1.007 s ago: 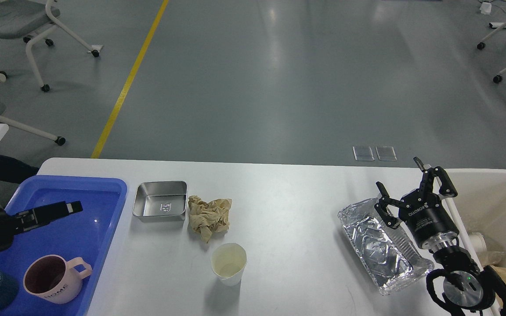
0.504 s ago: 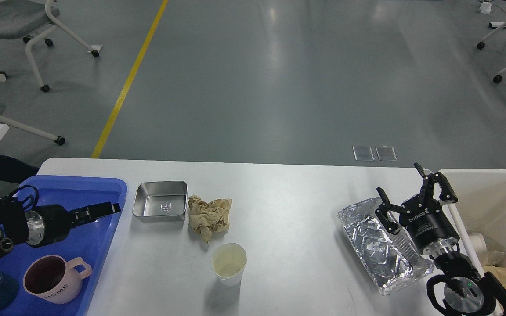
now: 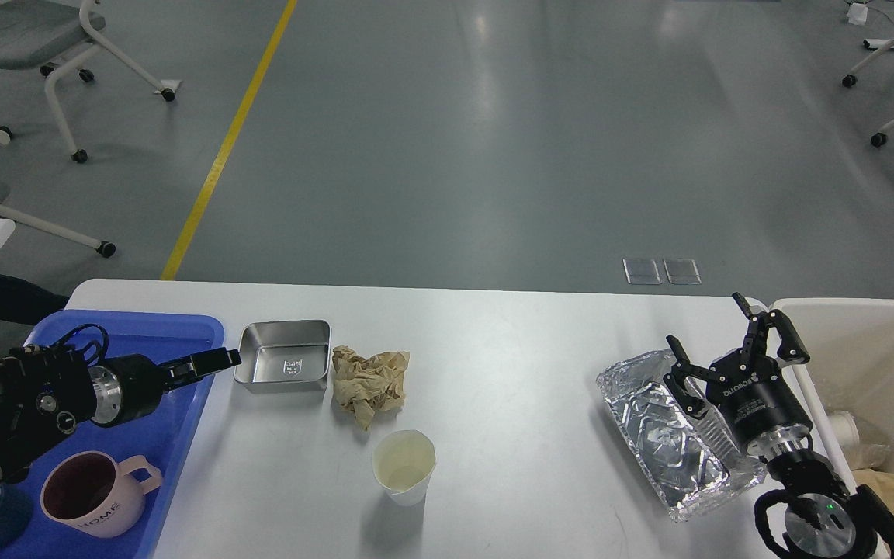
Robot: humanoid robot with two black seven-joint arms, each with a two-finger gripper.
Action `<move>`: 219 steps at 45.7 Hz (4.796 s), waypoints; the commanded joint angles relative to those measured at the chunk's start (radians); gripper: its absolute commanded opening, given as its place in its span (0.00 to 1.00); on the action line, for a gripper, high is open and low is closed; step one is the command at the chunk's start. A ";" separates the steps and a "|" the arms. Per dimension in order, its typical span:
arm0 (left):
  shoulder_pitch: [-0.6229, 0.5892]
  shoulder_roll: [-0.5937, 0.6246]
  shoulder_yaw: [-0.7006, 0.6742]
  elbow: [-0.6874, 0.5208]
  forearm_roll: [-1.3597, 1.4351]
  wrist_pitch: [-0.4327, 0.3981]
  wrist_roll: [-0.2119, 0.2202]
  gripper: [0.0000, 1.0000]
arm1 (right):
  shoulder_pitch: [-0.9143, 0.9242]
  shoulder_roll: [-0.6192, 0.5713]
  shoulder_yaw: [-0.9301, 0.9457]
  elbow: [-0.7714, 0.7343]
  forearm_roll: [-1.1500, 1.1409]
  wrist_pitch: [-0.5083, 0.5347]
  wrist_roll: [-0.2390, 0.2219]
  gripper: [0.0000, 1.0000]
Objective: Tidy desktop
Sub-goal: 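Grasp the rim of the metal tin box with the left gripper, then lift the metal tin into the blue tray and release it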
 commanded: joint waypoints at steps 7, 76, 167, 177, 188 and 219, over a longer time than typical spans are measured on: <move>-0.006 -0.020 0.002 0.026 -0.001 -0.004 0.028 0.68 | -0.001 0.000 -0.001 -0.002 -0.001 0.001 0.000 1.00; -0.081 -0.235 0.140 0.307 -0.015 -0.024 -0.023 0.03 | 0.000 0.000 0.003 -0.005 -0.001 0.001 0.000 1.00; -0.053 0.193 0.237 0.227 -0.064 -0.015 -0.135 0.02 | 0.011 -0.002 -0.003 -0.009 -0.001 -0.003 0.000 1.00; -0.032 0.181 0.237 0.256 -0.064 0.008 -0.135 0.03 | 0.005 -0.002 -0.003 -0.007 -0.001 -0.002 0.000 1.00; -0.019 0.146 0.237 0.278 -0.064 0.060 -0.141 0.28 | 0.007 0.002 -0.001 -0.007 -0.001 -0.002 0.000 1.00; -0.159 0.181 0.183 0.272 -0.545 0.003 -0.132 0.83 | 0.010 0.000 0.000 0.002 -0.001 -0.005 0.000 1.00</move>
